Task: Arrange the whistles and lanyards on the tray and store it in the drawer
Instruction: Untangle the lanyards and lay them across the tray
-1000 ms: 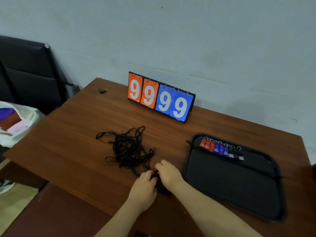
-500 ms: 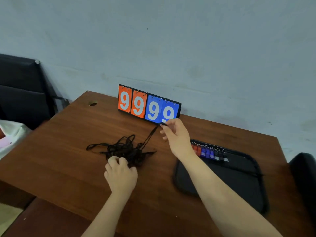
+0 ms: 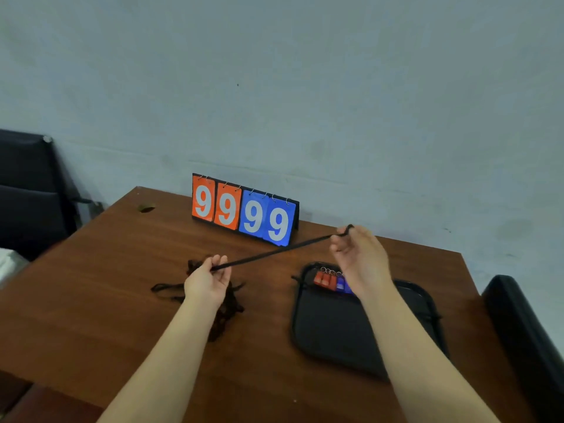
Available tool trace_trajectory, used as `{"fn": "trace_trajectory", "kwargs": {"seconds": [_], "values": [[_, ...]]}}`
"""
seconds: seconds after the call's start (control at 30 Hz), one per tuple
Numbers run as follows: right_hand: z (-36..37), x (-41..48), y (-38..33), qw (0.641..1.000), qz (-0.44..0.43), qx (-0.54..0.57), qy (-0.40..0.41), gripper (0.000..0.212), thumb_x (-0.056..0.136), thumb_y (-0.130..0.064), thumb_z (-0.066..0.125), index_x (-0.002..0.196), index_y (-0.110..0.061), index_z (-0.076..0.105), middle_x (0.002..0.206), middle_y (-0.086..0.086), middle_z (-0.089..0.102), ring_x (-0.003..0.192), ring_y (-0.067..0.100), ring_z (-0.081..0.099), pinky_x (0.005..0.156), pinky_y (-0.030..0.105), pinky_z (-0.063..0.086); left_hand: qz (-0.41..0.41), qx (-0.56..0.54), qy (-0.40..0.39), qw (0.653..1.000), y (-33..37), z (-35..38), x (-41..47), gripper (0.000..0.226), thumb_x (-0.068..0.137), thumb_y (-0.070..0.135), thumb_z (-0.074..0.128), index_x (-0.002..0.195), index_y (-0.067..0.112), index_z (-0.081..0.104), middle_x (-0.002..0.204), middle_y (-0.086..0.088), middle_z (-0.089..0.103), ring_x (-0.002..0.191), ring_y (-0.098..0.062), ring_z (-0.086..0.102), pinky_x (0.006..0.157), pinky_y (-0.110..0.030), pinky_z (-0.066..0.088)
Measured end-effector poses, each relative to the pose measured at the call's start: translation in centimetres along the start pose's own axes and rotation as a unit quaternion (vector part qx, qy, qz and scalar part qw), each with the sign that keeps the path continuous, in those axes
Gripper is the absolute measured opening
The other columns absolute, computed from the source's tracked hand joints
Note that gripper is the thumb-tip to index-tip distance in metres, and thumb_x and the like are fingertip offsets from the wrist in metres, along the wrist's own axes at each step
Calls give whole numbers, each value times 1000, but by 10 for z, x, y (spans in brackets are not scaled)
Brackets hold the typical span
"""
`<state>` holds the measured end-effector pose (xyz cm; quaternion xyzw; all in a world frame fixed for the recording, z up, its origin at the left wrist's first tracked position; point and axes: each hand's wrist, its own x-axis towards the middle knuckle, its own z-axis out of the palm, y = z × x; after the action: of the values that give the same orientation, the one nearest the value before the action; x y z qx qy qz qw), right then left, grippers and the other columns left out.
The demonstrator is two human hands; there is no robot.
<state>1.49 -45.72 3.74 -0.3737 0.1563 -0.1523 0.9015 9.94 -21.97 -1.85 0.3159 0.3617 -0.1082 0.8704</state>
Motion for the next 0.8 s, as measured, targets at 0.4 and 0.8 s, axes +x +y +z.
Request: {"fn": "trace_trajectory", "kwargs": {"seconds": [0.4, 0.8], "values": [[-36, 1, -65, 996, -84, -41, 12, 19, 99, -2, 43, 90, -11, 57, 76, 6, 71, 63, 17, 67, 57, 25, 56, -102, 466, 73, 876, -2, -41, 38, 74, 94, 56, 44, 144, 2, 36, 139, -21, 48, 127, -39, 47, 102, -51, 39], [-8, -38, -49, 928, 73, -283, -231, 12, 98, -1, 45, 95, -6, 56, 101, 14, 73, 76, 20, 70, 67, 31, 60, -243, 202, -442, 839, -106, 45, -69, 72, 87, 63, 45, 131, 5, 53, 133, -15, 57, 123, -32, 53, 104, -47, 41]]}}
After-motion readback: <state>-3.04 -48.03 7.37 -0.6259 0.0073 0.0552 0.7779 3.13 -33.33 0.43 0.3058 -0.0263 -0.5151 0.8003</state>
